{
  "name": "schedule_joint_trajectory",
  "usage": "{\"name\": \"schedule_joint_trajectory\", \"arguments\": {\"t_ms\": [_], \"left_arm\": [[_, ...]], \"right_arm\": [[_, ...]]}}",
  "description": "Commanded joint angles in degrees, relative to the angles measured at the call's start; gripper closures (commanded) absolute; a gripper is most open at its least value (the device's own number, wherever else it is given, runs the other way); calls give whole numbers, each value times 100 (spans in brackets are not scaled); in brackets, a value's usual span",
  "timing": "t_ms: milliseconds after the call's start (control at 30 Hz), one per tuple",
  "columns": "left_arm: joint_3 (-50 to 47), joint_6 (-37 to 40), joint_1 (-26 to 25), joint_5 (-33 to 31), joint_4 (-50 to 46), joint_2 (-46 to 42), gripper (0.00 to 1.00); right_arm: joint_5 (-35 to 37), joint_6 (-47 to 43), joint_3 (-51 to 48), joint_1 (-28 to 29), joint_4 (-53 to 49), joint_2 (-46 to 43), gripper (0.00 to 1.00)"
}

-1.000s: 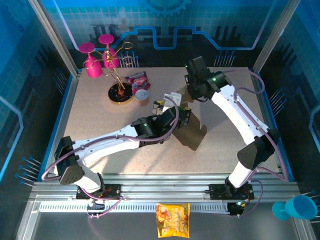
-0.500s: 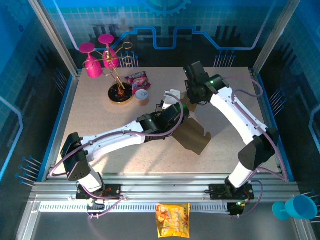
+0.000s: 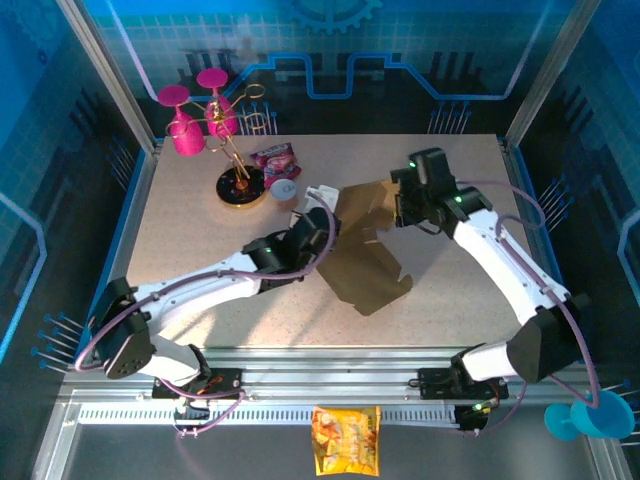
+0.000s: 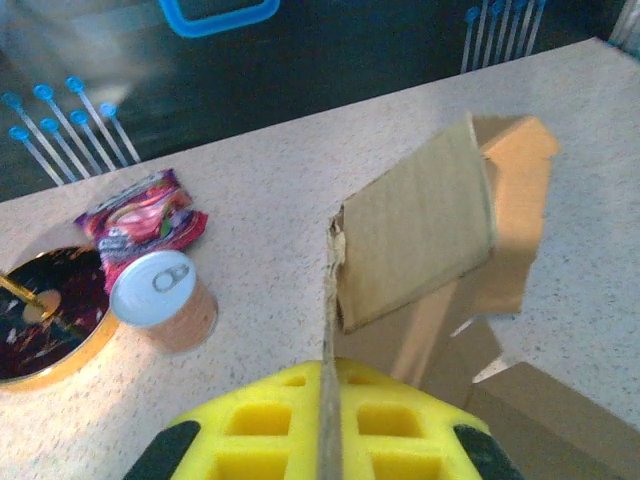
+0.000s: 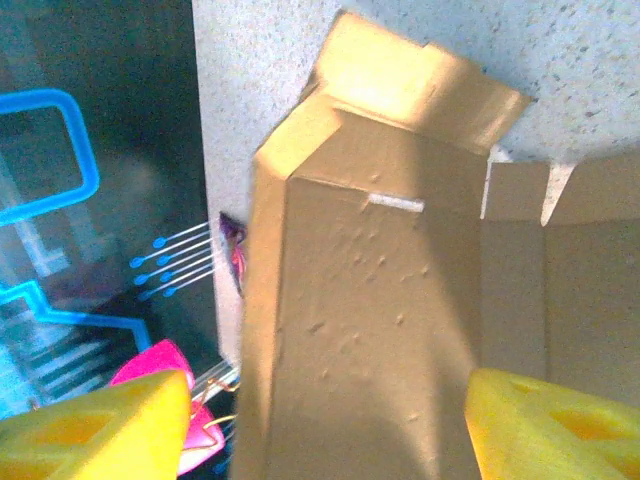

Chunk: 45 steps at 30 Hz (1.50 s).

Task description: Fold the paper box

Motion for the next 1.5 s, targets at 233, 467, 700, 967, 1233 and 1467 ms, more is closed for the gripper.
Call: {"name": "schedule_joint_trajectory", "arguments": {"t_ms": [233, 467, 700, 967, 1233, 1467], "left_arm": [[-798, 737, 820, 2230, 1105, -750, 100], [-855, 871, 996, 2479, 1290, -635, 100], [-893, 843, 1080, 2575, 1272, -709, 100], [-917, 844, 1138, 2553, 1254, -742, 100], [-882, 818, 1218, 2640, 1285, -707, 100], [-878, 839, 1284, 2740, 1282, -709, 100]], "right_arm": [[-1452, 374, -1349, -343, 3976, -104, 21], [-1752, 420, -860, -28, 4351, 545, 30], [-2133, 423, -318, -23, 4191, 1154, 41], [-2279, 440, -416, -88, 4199, 1198, 60], [-2348, 493, -434, -95, 4217, 1299, 76], [-2402, 590, -414, -118, 4287, 1432, 62]]}}
